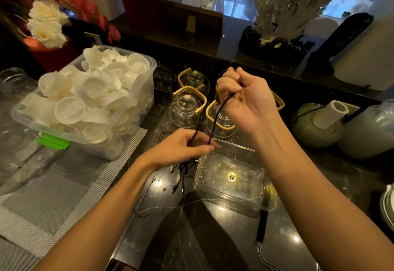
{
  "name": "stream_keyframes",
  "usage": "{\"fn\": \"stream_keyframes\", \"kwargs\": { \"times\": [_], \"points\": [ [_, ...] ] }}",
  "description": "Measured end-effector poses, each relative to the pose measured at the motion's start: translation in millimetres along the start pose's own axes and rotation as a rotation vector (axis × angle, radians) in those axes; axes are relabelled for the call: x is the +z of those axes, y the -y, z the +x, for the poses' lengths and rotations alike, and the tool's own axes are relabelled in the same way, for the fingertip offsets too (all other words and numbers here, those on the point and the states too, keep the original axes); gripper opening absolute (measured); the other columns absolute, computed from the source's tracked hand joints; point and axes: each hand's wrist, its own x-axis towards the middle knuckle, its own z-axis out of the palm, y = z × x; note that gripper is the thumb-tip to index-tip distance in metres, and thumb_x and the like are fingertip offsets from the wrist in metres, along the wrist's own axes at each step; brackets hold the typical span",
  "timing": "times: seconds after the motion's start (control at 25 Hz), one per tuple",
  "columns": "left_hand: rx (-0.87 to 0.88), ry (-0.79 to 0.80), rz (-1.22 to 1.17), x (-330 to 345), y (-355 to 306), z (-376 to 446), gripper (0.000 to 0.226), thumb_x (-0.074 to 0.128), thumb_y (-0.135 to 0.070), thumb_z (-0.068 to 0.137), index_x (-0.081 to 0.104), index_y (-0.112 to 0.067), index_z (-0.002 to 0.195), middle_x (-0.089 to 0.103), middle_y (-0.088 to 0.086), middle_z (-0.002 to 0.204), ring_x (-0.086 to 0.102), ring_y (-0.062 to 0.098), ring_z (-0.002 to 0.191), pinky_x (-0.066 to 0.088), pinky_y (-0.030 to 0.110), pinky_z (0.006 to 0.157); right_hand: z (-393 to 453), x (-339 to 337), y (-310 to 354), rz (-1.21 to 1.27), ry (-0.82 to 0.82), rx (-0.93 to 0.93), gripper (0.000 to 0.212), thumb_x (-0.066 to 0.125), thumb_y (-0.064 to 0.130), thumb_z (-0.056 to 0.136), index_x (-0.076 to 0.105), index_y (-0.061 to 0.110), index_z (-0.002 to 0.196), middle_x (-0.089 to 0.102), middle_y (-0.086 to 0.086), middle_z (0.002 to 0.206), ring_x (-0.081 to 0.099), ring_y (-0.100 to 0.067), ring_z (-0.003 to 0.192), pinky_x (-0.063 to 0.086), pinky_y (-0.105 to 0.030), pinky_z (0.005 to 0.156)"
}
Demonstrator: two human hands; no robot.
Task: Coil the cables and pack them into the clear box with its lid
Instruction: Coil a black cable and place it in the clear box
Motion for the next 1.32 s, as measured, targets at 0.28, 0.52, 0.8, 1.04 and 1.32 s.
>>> {"fn": "stream_keyframes", "kwargs": {
  "times": [0.28,0.52,0.8,1.04,1.32],
  "points": [
    [0.188,-0.353,-0.205,-25.6,-46.7,2.3,0.021,0.051,-0.021,0.104,0.07,-0.018,0.094,0.049,-0.001,0.068,0.043,0.008,0.053,0.034,0.017,0.046,-2.4,-61.7,-2.2,-0.93,0.101,-0.116,0.063,0.033,0.062,0.102,0.056,0.016,0.137,0.071,-0.007,0.128,0.066,-0.021,0.122,0.048,-0.041,0.107],
    [0.299,-0.358,-0.512,-24.9,-79.0,26.1,0.021,0.046,-0.019,0.107,0.062,-0.012,0.096,0.045,-0.002,0.066,0.04,0.007,0.052,0.029,0.018,0.044,-19.6,-123.9,-51.3,-1.636,0.123,0.132,0.033,0.061,0.027,0.101,0.062,0.017,0.133,0.069,-0.001,0.125,0.067,-0.011,0.111,0.056,-0.026,0.092],
    [0.128,-0.505,-0.61,-18.1,-57.3,40.0,0.023,0.045,-0.024,0.107,0.062,-0.008,0.108,0.046,-0.003,0.07,0.04,0.006,0.054,0.03,0.016,0.043,-30.1,-131.8,-25.2,-1.238,-0.229,0.062,0.043,0.045,0.043,0.107,0.055,0.011,0.08,0.044,-0.002,0.05,0.044,-0.016,0.037,0.039,-0.026,0.039],
    [-0.131,-0.43,-0.825,26.4,-0.9,57.9,0.025,0.047,-0.029,0.107,0.06,-0.009,0.1,0.047,-0.002,0.068,0.04,0.006,0.05,0.031,0.016,0.04,-53.5,-137.1,31.4,-0.654,-0.179,-0.028,0.02,0.051,0.008,0.091,0.045,0.018,0.076,0.027,0.003,0.069,0.022,-0.005,0.05,0.013,-0.019,0.04],
    [-0.379,-0.142,-0.676,98.5,12.9,78.6,0.048,0.036,-0.044,0.107,0.063,-0.005,0.101,0.058,0.003,0.067,0.053,0.013,0.055,0.044,0.022,0.052,-81.5,-134.9,69.9,-0.656,-0.203,-0.166,0.021,0.041,0.02,0.104,0.057,0.012,0.093,0.037,0.001,0.061,0.028,-0.009,0.043,0.028,-0.022,0.036]
  ]
}}
